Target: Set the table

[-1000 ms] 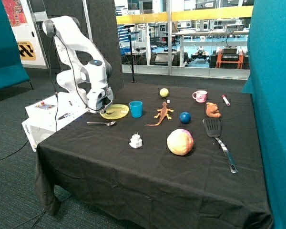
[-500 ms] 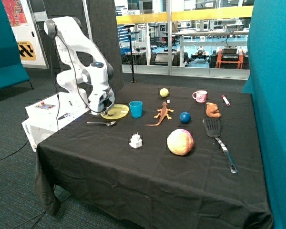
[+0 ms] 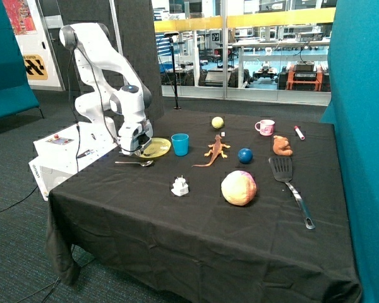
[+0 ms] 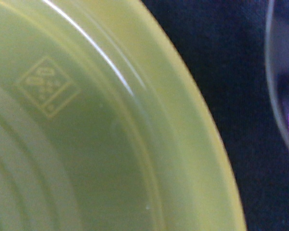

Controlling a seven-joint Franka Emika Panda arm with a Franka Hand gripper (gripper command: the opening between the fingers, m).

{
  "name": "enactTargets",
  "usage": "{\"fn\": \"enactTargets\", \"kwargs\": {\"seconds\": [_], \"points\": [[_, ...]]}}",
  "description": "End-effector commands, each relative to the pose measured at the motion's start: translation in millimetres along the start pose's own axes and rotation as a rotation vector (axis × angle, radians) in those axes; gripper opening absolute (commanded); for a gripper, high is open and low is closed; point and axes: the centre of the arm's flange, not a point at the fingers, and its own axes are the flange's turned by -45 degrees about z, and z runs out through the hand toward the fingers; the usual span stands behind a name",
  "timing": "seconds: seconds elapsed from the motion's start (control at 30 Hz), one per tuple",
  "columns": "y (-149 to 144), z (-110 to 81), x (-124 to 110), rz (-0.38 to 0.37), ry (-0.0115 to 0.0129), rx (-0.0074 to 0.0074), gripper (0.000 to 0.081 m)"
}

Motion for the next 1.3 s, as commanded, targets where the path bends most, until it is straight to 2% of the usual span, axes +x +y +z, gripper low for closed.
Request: {"fn": "enactTargets", "kwargs": {"seconds": [0.0,0.53,1.27], "points": [[2,5.2,-4,0.001,0.0022,-0.0003,0.0000],[-9,7.4,-6,-0.013,0.0022,-0.0003,0.0000],[-3,6.1,-8,-0.004,0.0022,-0.0003,0.0000]]}}
